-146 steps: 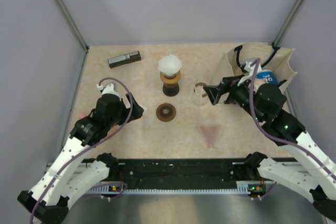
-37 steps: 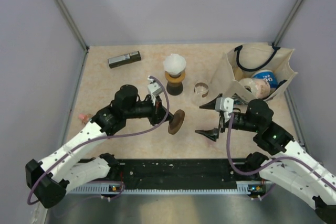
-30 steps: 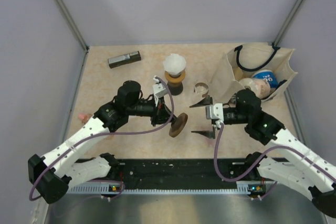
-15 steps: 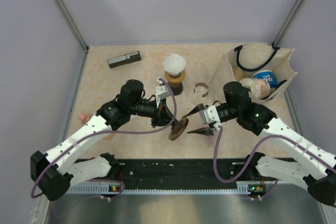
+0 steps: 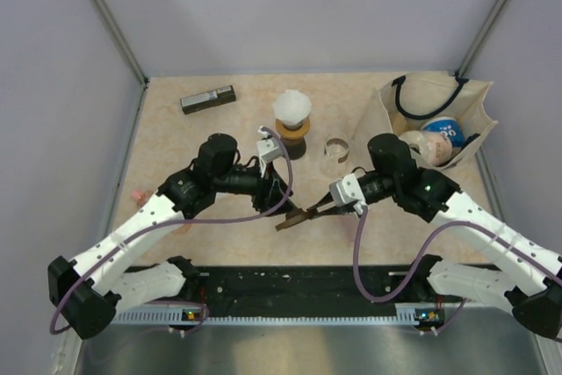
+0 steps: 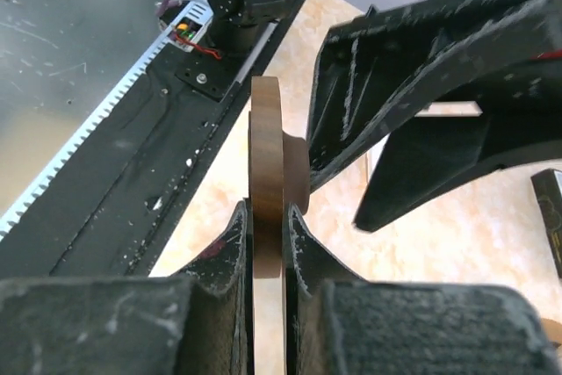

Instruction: Place the coffee filter in the dripper

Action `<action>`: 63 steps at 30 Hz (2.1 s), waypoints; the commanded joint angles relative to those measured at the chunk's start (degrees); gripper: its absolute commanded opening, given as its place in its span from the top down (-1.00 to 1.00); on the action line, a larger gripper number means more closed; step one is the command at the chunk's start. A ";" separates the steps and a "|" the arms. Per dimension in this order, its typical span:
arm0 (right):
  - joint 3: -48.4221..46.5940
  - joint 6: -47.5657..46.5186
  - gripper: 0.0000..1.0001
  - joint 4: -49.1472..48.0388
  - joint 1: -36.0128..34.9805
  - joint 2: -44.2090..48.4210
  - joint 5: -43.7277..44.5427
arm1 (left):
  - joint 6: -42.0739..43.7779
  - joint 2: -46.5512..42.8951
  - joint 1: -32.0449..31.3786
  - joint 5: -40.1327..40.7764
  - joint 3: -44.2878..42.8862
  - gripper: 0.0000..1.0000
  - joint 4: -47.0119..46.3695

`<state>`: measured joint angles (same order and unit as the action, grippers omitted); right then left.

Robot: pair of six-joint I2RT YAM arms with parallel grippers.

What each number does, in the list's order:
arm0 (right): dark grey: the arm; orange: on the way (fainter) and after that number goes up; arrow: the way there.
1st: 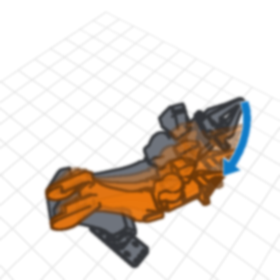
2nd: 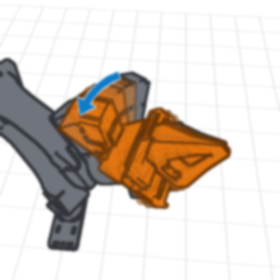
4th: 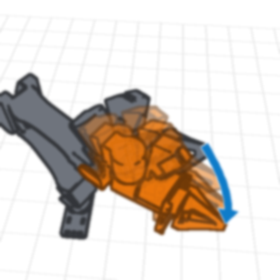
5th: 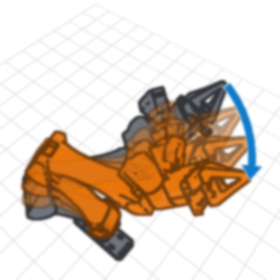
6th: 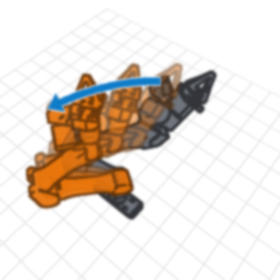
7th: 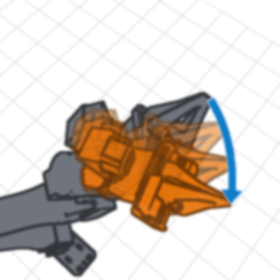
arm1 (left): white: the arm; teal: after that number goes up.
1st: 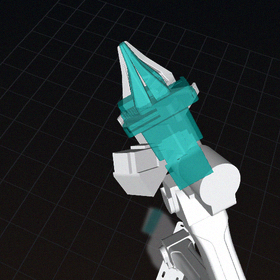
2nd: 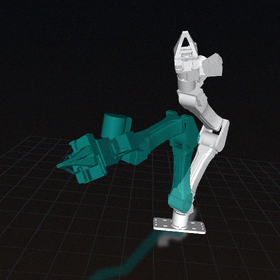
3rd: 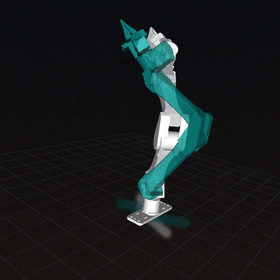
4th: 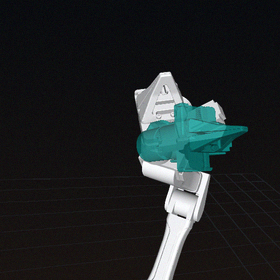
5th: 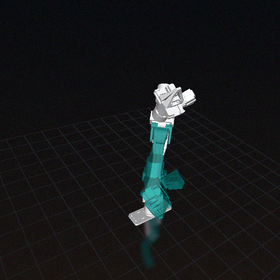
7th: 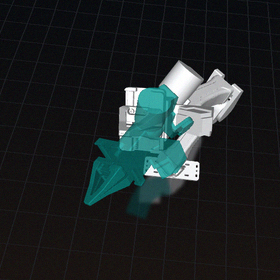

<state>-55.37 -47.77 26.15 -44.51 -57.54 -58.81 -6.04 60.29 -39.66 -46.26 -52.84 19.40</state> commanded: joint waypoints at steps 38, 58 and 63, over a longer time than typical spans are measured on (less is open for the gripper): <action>-2.46 99.88 1.00 -17.19 17.00 -7.58 63.73 | -30.08 -15.47 0.20 70.08 -1.57 -0.98 15.32; 6.24 107.01 0.94 -23.16 18.93 -8.29 65.67 | -31.40 -15.64 0.20 69.90 -0.60 -0.98 14.88; 7.65 107.18 0.92 -24.04 19.20 -9.34 66.01 | -31.57 -15.30 0.11 69.82 -0.60 -0.98 14.62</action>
<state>-48.34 58.24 6.35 -26.20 -66.24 7.20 -37.06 44.66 -39.53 23.79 -53.71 35.27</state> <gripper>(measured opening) 0.066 0.990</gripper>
